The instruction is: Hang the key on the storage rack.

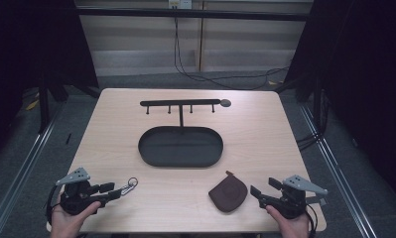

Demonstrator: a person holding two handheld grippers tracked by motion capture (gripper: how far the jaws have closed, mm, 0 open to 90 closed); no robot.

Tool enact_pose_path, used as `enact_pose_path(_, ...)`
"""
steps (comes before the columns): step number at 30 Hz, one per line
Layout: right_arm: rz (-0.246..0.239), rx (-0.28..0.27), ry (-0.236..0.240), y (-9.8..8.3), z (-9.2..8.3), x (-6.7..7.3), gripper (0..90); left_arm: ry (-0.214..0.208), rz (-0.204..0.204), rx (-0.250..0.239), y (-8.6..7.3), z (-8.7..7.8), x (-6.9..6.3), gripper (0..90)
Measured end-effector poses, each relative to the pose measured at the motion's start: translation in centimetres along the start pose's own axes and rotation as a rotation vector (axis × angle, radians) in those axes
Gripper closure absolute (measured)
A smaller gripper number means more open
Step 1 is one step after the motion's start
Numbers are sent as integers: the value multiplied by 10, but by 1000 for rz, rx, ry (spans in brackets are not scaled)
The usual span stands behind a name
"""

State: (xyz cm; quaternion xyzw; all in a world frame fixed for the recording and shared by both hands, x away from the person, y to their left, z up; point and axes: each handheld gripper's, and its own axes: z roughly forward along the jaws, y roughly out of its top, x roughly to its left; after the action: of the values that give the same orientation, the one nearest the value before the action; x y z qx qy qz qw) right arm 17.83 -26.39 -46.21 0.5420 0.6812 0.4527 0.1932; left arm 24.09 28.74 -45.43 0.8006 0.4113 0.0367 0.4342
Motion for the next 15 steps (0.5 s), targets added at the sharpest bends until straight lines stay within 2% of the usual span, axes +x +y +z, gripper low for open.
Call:
enact_pose_path(1, 4, 3, 5, 0, 0, 0, 218, 2, 10, 17, 1, 1, 0, 556)
enact_pose_path(7, -16, 21, 13, 0, 2, 2, 215, 1, 14, 19, 9, 2, -3, 546)
enact_pose_path(10, -13, 24, 13, 0, 3, 1, 214, 39, 38, 28, 13, 3, -4, 550)
enact_pose_path(13, -9, 31, 15, 0, 3, 1, 210, 14, 42, 54, 17, 7, 0, 564)
enact_pose_path(15, -21, 37, 14, 0, 4, 2, 205, 23, 46, 70, 19, 9, 0, 585)
